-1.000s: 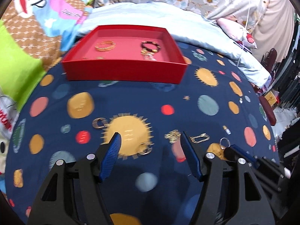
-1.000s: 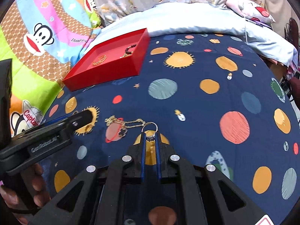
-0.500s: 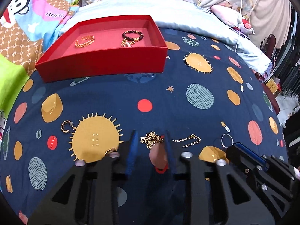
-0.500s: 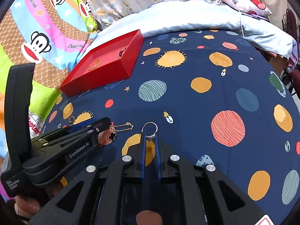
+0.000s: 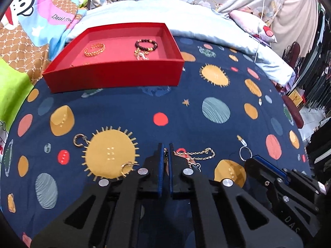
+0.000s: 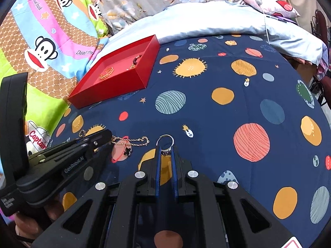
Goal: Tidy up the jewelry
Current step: 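Carry the silver ring and gold chain over the red tray with both tools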
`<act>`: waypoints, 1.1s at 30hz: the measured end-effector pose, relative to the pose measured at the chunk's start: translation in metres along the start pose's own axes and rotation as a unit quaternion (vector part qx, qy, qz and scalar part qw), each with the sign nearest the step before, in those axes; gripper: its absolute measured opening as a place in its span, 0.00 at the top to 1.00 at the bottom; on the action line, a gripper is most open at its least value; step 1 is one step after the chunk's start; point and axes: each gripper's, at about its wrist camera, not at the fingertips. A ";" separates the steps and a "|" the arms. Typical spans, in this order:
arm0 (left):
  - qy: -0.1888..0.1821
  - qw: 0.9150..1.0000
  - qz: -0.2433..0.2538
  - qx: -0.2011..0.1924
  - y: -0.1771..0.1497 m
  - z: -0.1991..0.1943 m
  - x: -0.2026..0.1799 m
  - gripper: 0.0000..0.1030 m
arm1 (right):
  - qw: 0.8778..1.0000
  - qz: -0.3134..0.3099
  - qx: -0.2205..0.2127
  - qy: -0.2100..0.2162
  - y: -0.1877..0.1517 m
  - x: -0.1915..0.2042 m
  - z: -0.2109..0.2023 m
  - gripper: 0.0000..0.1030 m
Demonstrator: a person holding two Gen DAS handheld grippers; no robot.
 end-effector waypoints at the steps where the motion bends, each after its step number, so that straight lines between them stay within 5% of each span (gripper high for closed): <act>1: -0.001 1.000 -0.002 -0.002 0.001 -0.003 0.002 0.97 | 1.000 -0.001 -0.001 0.001 0.001 0.001 -0.001 0.92; 17: 0.021 0.997 -0.027 -0.075 0.022 -0.073 0.053 0.97 | 0.999 -0.038 -0.018 0.013 0.014 0.040 -0.013 0.92; 33: 0.052 0.988 -0.022 -0.141 0.087 -0.107 0.091 0.97 | 0.995 -0.084 -0.039 0.047 0.085 0.084 0.002 0.92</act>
Point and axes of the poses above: each gripper's, at about its wrist camera, not at the fingertips, and z roughly the way its jaws point, x to its left, y to its top, and after that the axes turned 7 degrees about x, right-handed
